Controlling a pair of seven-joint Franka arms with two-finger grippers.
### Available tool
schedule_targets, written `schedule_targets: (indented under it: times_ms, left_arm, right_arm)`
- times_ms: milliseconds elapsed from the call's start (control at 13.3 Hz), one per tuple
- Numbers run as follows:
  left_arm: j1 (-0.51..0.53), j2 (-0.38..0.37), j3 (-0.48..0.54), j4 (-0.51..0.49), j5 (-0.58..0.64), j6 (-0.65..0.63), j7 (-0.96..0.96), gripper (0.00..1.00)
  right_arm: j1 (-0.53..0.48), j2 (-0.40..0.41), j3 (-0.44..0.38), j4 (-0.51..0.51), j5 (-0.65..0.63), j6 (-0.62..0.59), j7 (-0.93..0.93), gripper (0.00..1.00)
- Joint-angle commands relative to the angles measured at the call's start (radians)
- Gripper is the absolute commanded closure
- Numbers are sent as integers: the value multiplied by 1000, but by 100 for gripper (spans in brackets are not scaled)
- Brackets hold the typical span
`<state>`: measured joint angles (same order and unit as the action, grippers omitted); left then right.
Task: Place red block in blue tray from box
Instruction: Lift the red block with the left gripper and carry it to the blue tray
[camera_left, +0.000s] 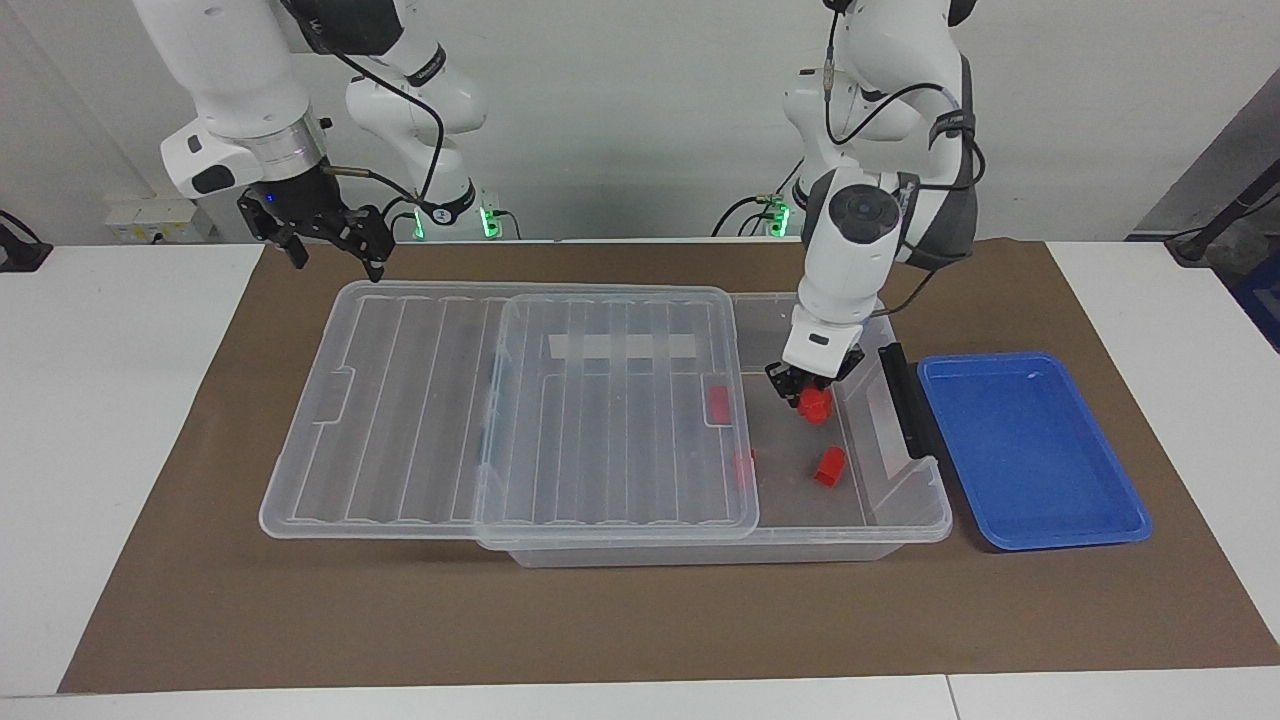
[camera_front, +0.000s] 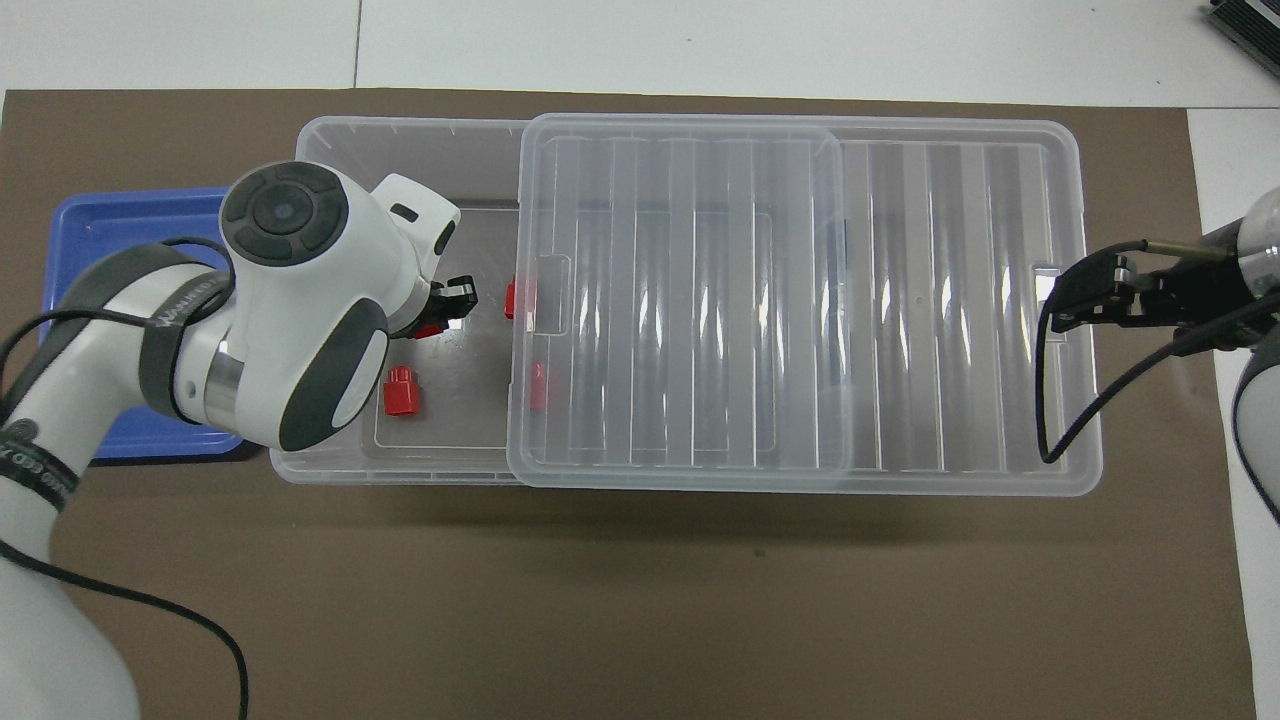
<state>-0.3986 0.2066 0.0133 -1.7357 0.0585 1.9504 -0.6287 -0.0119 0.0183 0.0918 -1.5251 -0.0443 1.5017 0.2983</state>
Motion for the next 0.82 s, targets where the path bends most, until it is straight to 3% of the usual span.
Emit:
schedule_targets:
  times_ms: [0,225,450,750]
  left_arm:
    - [39,-10,1,100,0,-138,33,100]
    - [136,-50,-1,166,-20,-267,206,100]
    - [272,-124,5,170,-49,-332,444,100]
    - [389,-148,20,166,-37,-326,642,100]
  right_arm:
    - [-14,-40,3,-49,0,3,-36,0]
    - [-14,-46,3,-55,-2,6,-31,0]
    - [-16,-46,3,-58,-3,15,-39,0]
    - [-33,-44,3,-55,-5,20,-47,0]
